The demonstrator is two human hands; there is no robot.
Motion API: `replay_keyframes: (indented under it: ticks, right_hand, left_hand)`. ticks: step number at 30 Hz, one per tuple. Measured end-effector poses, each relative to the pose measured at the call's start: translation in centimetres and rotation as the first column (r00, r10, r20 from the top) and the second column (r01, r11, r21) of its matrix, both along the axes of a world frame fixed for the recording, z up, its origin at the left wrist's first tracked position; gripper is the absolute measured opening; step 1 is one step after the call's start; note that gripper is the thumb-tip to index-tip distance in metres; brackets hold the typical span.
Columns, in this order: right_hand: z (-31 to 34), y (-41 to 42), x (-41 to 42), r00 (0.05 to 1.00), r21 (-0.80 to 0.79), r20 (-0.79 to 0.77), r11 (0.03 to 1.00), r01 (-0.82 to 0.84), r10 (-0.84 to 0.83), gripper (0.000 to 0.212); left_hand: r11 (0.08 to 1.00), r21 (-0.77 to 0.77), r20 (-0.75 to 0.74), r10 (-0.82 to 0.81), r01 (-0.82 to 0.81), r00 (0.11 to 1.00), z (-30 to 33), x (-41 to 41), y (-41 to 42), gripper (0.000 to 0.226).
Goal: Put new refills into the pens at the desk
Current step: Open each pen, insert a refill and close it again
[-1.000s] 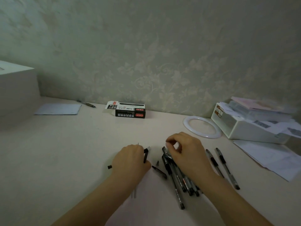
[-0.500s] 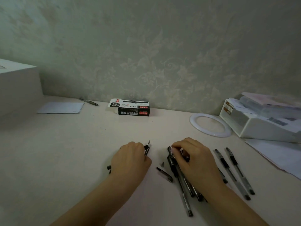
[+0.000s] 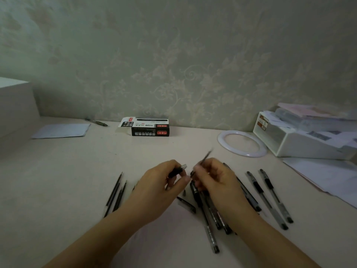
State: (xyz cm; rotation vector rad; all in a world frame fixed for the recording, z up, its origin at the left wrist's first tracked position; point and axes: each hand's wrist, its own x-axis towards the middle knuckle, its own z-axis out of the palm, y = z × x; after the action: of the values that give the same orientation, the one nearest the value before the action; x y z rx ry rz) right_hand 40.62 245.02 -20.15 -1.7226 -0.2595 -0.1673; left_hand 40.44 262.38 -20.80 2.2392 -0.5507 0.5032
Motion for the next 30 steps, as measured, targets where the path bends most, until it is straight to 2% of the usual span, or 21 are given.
replay_keyframes:
  ticks: [4,6,8,13,20,30]
  right_hand:
    - [0.5,-1.1,0.8,0.981,0.2,-0.027,0.96,0.196,-0.194,0.018]
    - [0.7,-1.3,0.9,0.984,0.328,-0.06,0.928,0.177,-0.167,0.018]
    - [0.8,-1.1,0.8,0.992,0.391,-0.073,0.912,0.126,-0.106,0.018]
    - [0.3,-0.5,0.6,0.996,0.336,-0.067,0.939,0.078,-0.058,0.018]
    - [0.3,-0.7,0.7,0.996,0.389,-0.074,0.918,0.076,-0.051,0.018]
    - [0.4,-1.1,0.9,0.996,0.24,0.041,0.969,0.066,-0.078,0.014]
  left_hand:
    - [0.999,0.051,0.006,-0.012,0.011,1.0,0.0,0.1,0.4,0.009]
    - [0.998,0.067,-0.001,-0.021,0.021,1.0,0.1,0.1,0.5,0.012]
    - [0.996,0.087,-0.002,-0.032,0.032,0.999,0.1,0.0,0.4,0.015]
    - [0.994,0.087,-0.003,-0.061,0.061,0.998,0.1,-0.2,0.1,0.02]
    - [0.996,0.072,-0.016,-0.06,0.061,0.998,0.1,-0.1,0.3,0.019]
    - [0.992,0.117,-0.031,-0.046,0.05,0.998,-0.2,0.0,0.4,0.017]
